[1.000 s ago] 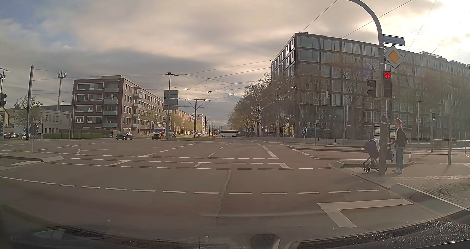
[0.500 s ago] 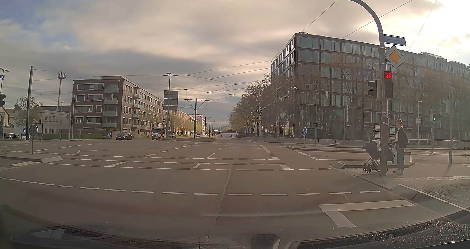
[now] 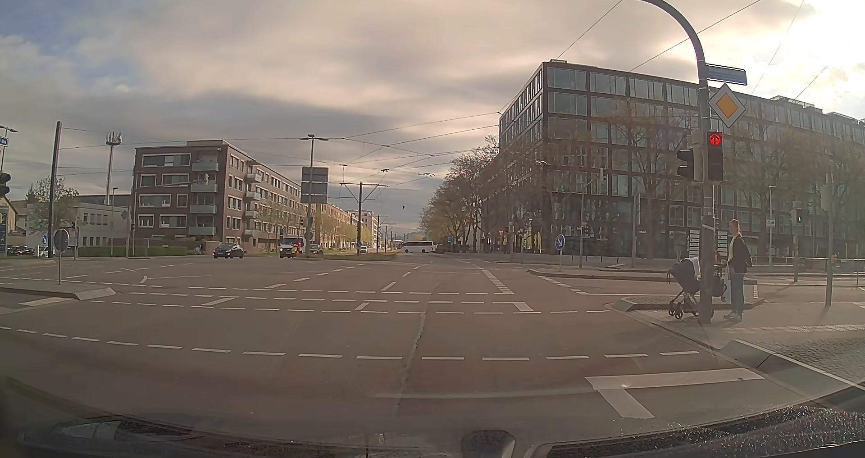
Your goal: Follow the waypoints while adhering to traffic rules and regulations
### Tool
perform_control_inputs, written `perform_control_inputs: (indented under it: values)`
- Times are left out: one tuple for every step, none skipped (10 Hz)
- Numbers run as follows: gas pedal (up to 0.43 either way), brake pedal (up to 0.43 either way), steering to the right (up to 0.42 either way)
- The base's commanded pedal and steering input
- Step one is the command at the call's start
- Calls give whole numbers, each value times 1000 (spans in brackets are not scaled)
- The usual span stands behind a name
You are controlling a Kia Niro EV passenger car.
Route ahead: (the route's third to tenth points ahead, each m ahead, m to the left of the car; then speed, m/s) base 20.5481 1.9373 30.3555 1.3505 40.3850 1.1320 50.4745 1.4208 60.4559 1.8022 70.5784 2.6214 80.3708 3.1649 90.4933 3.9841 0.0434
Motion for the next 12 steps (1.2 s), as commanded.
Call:
perform_control_inputs:
  values:
    - [0,183,-4]
    - [0,183,-5]
    - [0,189,-5]
    - [0,189,-5]
    - [0,189,-6]
    - [0,189,-6]
    - [0,189,-6]
    - [0,189,-6]
    - [0,189,-6]
    - [0,189,-6]
    - [0,183,-6]
    - [0,189,-6]
